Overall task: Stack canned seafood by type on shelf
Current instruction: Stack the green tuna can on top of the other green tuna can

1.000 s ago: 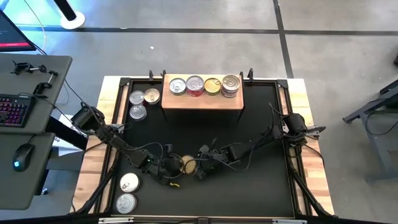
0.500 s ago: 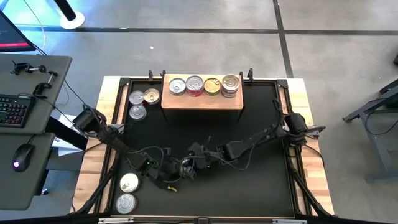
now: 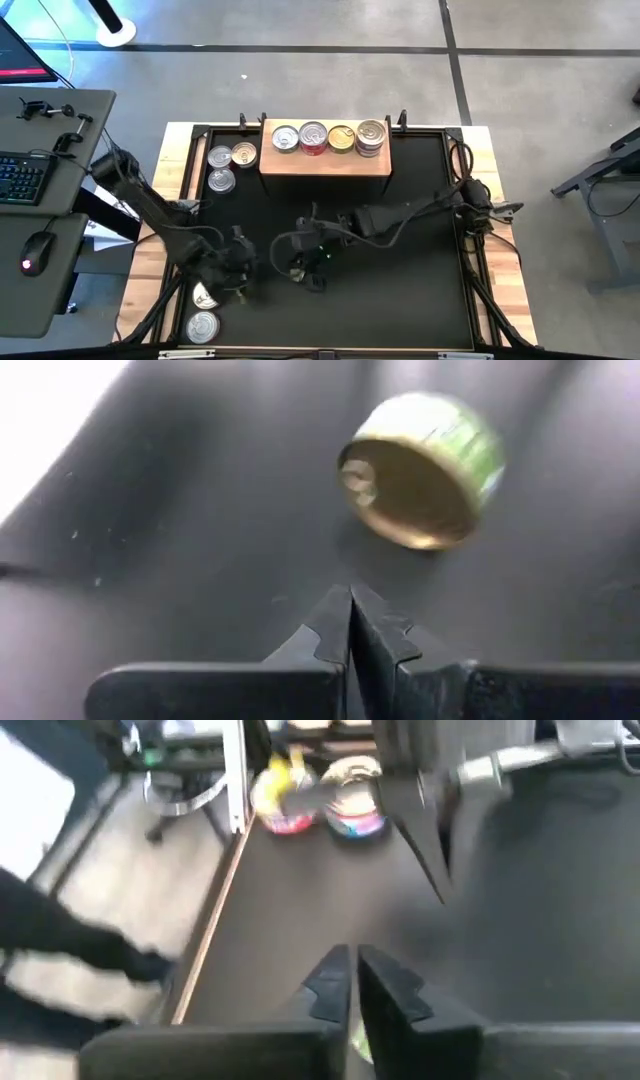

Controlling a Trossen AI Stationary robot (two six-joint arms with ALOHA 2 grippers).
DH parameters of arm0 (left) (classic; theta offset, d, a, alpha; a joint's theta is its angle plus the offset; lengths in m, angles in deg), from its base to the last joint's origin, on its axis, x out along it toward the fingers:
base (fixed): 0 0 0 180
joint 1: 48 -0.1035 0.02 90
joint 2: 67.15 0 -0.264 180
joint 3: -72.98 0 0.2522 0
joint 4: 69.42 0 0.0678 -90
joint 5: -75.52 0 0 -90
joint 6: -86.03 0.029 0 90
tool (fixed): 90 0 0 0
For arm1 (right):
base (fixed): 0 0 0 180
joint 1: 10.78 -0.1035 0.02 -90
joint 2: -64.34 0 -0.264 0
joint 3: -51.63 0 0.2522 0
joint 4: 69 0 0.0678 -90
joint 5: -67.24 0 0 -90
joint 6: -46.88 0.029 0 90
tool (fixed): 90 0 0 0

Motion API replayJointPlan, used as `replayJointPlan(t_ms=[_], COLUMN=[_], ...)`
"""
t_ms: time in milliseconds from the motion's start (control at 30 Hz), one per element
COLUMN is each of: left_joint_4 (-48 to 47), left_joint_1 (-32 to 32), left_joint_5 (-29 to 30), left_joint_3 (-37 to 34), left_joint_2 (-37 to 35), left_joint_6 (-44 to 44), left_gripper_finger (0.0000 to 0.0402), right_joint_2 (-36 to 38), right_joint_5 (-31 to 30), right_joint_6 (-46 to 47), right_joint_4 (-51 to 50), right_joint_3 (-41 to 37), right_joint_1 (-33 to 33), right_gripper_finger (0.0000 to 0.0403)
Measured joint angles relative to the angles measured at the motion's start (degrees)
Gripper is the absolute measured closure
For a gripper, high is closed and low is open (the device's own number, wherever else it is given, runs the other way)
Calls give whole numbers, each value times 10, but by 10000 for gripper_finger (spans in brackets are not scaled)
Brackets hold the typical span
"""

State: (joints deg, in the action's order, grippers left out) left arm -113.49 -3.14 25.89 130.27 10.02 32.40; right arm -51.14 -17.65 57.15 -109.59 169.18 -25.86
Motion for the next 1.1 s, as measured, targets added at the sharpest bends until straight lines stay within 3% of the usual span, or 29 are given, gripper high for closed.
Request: replayJointPlan(t_ms=[100,233,367,500,667,833,1100], left_joint_4=[6,24,68,109,118,156,266], left_joint_1=[30,53,65,68,68,67,75], left_joint_5=[37,47,48,48,57,59,58], left_joint_3=[0,0,0,0,0,0,0], left_joint_2=[-40,-73,-88,-89,-89,-89,-134], left_joint_6=[-64,-118,-127,-118,-121,-110,21], left_gripper_finger=[401,401,401,401,401,401,401], right_joint_2=[-27,-76,-131,-180,-227,-234,-234], right_joint_5=[21,21,20,8,-16,-75,-113], right_joint_6=[-74,-167,-230,-314,-391,-442,-457], right_joint_4=[-76,-181,-300,-364,-393,-384,-337], right_joint_3=[59,130,206,273,313,275,230], right_joint_1=[15,26,29,28,25,25,27], right_gripper_finger=[338,237,137,82,72,77,125])
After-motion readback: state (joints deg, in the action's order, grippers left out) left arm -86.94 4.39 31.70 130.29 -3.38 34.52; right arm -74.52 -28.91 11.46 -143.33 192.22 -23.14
